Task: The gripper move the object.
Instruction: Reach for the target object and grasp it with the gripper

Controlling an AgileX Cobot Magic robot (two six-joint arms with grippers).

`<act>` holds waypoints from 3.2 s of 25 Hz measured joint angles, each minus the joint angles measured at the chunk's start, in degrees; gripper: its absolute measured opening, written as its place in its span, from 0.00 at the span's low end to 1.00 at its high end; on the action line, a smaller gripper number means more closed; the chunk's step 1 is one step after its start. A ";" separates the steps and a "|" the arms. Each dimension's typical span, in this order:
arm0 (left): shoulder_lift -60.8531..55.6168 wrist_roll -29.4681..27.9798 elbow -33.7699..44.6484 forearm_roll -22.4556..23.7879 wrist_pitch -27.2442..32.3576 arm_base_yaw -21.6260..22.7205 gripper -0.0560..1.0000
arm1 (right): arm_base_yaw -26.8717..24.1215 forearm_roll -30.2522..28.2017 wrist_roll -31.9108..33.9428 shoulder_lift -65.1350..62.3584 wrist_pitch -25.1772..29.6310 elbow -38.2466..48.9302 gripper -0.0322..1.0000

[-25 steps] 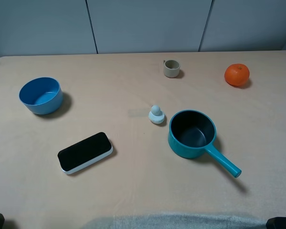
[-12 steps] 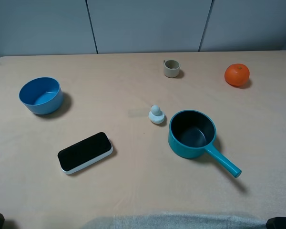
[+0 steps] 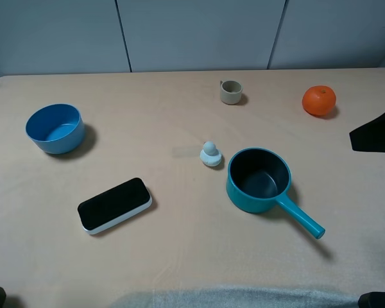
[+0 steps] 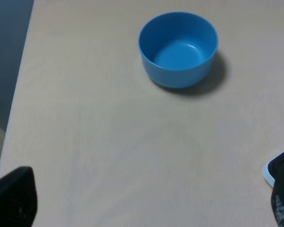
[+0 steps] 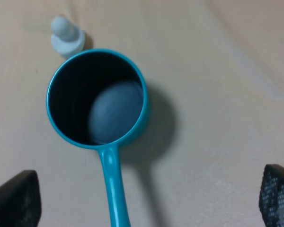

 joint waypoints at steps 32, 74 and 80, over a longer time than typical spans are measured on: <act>0.00 0.00 0.00 0.01 0.00 0.00 0.99 | 9.22 0.25 -2.33 32.61 -19.05 -0.06 0.70; 0.00 0.00 0.00 0.01 0.00 0.00 0.99 | 9.22 0.49 -4.86 51.00 -30.95 -0.23 0.70; 0.00 0.00 0.00 0.01 0.00 0.00 0.99 | 9.22 0.49 -4.86 51.00 -30.95 -0.23 0.61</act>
